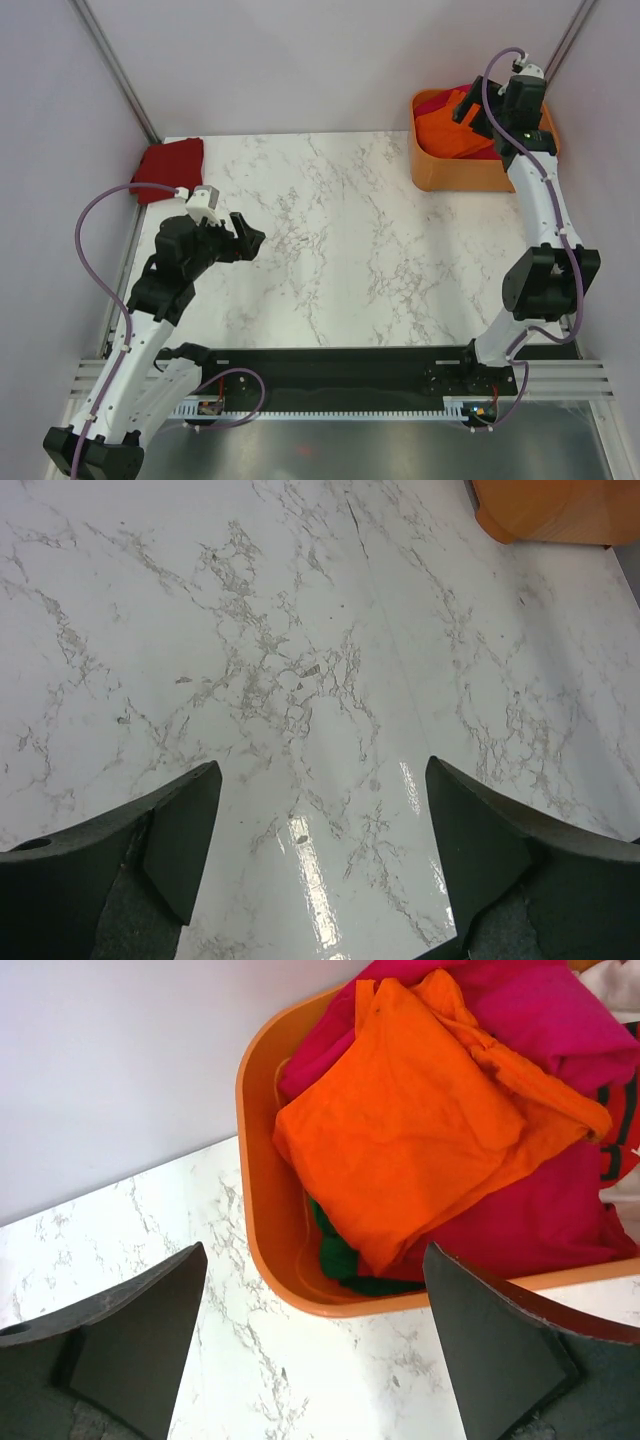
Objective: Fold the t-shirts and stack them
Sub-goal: Grab the tshirt from the pile
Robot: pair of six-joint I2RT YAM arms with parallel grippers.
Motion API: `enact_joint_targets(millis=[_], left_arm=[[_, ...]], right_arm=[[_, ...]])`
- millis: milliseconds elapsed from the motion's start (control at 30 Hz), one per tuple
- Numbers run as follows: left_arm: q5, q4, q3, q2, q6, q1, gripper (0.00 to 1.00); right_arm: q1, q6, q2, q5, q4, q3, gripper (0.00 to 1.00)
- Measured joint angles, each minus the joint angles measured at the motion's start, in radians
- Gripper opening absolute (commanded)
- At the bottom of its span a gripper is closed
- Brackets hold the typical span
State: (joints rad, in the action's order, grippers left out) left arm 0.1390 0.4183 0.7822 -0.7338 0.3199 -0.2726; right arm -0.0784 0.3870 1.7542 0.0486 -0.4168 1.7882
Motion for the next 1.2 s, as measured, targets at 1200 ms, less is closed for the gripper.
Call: enact_joint_targets(millis=[1200], left_arm=[[-0.014,0.007,0.004,-0.082,-0.014,-0.01,0.88]], right_arm=[[-0.071,-0.051,0.381,-0.129,0.096,0.232,0.96]])
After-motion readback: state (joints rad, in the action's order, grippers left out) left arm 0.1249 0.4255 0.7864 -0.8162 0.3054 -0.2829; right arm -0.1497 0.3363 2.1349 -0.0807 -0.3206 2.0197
